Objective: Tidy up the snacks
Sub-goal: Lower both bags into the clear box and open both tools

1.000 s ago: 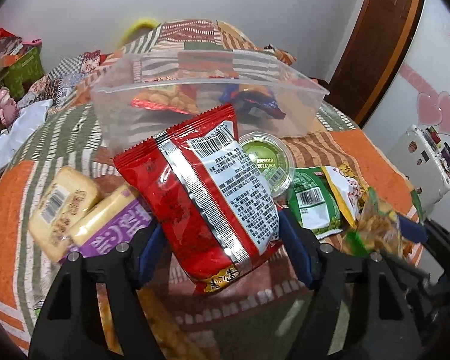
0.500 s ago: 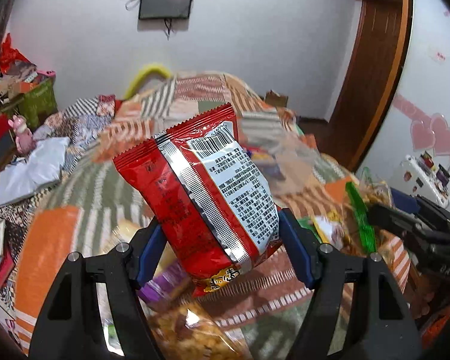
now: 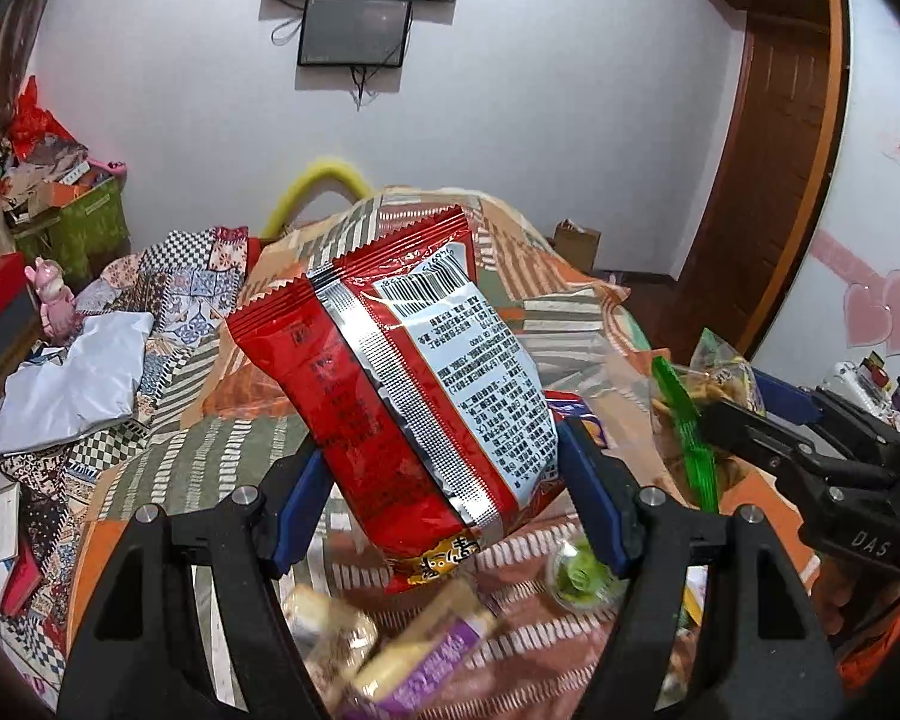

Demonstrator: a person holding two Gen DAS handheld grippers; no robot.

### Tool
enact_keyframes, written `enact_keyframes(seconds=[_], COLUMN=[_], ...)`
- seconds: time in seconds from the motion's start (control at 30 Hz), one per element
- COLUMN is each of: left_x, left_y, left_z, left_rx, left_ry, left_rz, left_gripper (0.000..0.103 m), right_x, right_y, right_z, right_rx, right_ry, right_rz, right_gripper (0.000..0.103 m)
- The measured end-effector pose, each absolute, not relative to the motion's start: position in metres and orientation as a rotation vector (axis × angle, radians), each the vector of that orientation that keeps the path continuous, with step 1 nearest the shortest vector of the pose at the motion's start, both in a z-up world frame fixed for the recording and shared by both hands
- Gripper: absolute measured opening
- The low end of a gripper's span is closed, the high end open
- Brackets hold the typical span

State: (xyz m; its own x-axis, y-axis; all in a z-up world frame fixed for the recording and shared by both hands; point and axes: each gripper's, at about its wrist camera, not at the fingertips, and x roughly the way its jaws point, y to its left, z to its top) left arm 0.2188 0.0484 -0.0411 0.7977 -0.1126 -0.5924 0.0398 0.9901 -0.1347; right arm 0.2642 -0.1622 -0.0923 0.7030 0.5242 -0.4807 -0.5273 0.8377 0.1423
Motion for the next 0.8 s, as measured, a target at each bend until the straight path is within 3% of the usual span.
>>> enact_keyframes(seconds=[0.37,0.8], left_x=[0.29,0.311], left_y=[0.052,0.042], left_z=[-0.09,-0.113], left_rx=[-0.12,-0.085], left_ry=[0.782,0.845], left_rz=[-0.09,-0.115], left_gripper=[0.072,0.068], right_x=[0.323,0.353], right_y=[-0.135,-0.123], right_z=[-0.11,-0.135], right_rx=[-0.043,-0.05], right_ry=[0.628,0.751], right_rz=[0.557,0.527], right_gripper=[0.062,0.063])
